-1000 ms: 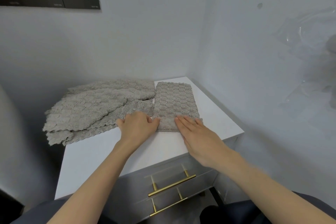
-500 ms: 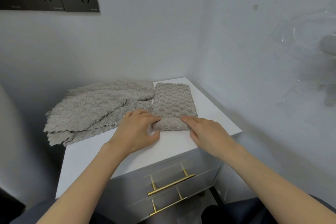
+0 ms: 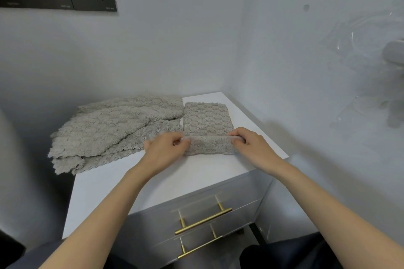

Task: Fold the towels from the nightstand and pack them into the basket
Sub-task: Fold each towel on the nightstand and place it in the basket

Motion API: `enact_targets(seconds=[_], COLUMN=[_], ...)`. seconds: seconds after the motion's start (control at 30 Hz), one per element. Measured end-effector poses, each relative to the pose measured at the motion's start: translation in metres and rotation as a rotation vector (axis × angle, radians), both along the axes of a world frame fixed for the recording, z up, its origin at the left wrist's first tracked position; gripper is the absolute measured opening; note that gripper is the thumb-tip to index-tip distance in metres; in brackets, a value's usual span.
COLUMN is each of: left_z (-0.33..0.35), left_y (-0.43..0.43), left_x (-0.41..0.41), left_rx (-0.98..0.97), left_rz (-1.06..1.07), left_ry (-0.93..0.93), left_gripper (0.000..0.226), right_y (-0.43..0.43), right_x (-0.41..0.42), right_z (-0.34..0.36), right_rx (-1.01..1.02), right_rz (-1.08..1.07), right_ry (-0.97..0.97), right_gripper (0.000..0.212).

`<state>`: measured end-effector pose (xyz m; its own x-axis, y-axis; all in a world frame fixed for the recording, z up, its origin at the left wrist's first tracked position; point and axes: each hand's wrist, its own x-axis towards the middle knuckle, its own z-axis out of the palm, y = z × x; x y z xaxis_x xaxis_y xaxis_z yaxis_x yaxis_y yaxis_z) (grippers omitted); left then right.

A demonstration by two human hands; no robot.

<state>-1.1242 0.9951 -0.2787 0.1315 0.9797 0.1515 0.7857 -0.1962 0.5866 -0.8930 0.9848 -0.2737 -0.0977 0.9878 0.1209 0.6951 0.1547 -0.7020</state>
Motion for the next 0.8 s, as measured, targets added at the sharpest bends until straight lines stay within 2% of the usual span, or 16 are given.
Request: enact_targets(seconds=[0.13,0.27,0.4,0.47,0.6,0.7,0.8], left_z=[-0.004,-0.009,-0.014,-0.017,-0.018,-0.017,-0.017], left_y=[0.005,0.006,0.01,0.011,0.012,0.012,0.012], left_x=[0.004,0.01,0.011,0.012,0.012,0.013,0.014], left_rx=[-0.008,0.067,0.064,0.07,0.079,0.088,0.08], left_rz=[0.106,0.166,0.179,0.184,0.191,0.205,0.209], left_ry=[0.009,0.019,-0.056,-0.079,-0.075,-0.063,-0.059], left_gripper=[0.037,0.036,0.034,0.033,0.031,0.034,0.036], right_y=[0.004,0.005,0.003,0.0,-0.013,-0.018,-0.016], right_x=[-0.001,-0.009,-0.013,-0.017,-0.039,-0.057,-0.059], right_z=[-0.004,-0.009,-0.01,-0.007,-0.004,-0.015,-0.026], right_rx=[-0.006,0.056,0.16,0.287,0.602,0.508,0.371], right_rz=[-0.077,-0.167,-0.271,-0.279,-0.006,0.202,0.271], right_ry=[-0.109,-0.221,-0.354,-0.425,-0.436,-0.522,-0.616], right_gripper=[0.01,0.008,0.014,0.017,0.036,0.042,0.049])
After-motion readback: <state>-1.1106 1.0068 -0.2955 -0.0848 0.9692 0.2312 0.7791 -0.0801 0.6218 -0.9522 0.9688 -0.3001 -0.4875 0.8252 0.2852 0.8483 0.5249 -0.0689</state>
